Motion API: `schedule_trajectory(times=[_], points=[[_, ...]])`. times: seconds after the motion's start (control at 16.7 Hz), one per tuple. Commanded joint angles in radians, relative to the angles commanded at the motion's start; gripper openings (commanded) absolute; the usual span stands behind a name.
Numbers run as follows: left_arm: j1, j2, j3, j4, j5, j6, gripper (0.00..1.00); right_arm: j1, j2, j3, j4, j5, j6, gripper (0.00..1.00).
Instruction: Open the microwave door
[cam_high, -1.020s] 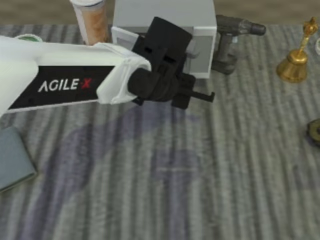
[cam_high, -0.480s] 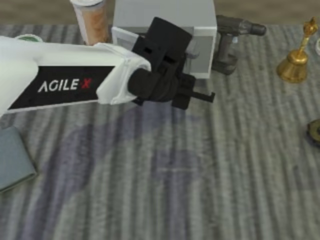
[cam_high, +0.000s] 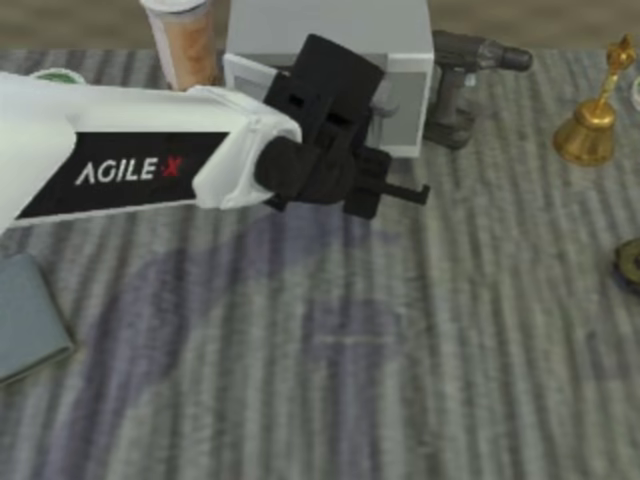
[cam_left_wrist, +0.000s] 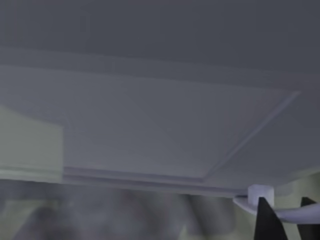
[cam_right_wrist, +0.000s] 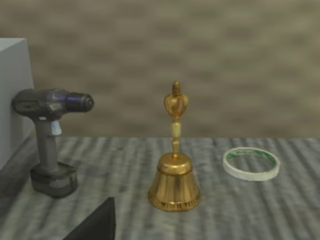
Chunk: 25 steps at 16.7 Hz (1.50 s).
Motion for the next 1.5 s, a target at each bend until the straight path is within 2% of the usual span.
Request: schedule_trajectory(times=[0.6, 1.5], points=[[0.011, -0.024, -0.035, 0.016, 0.033, 0.039, 0.0, 0.0, 0.0, 0.0, 0.0, 0.0, 0.0, 1.0], [0.011, -0.024, -0.036, 0.016, 0.033, 0.039, 0.0, 0.0, 0.0, 0.0, 0.0, 0.0, 0.0, 1.0]])
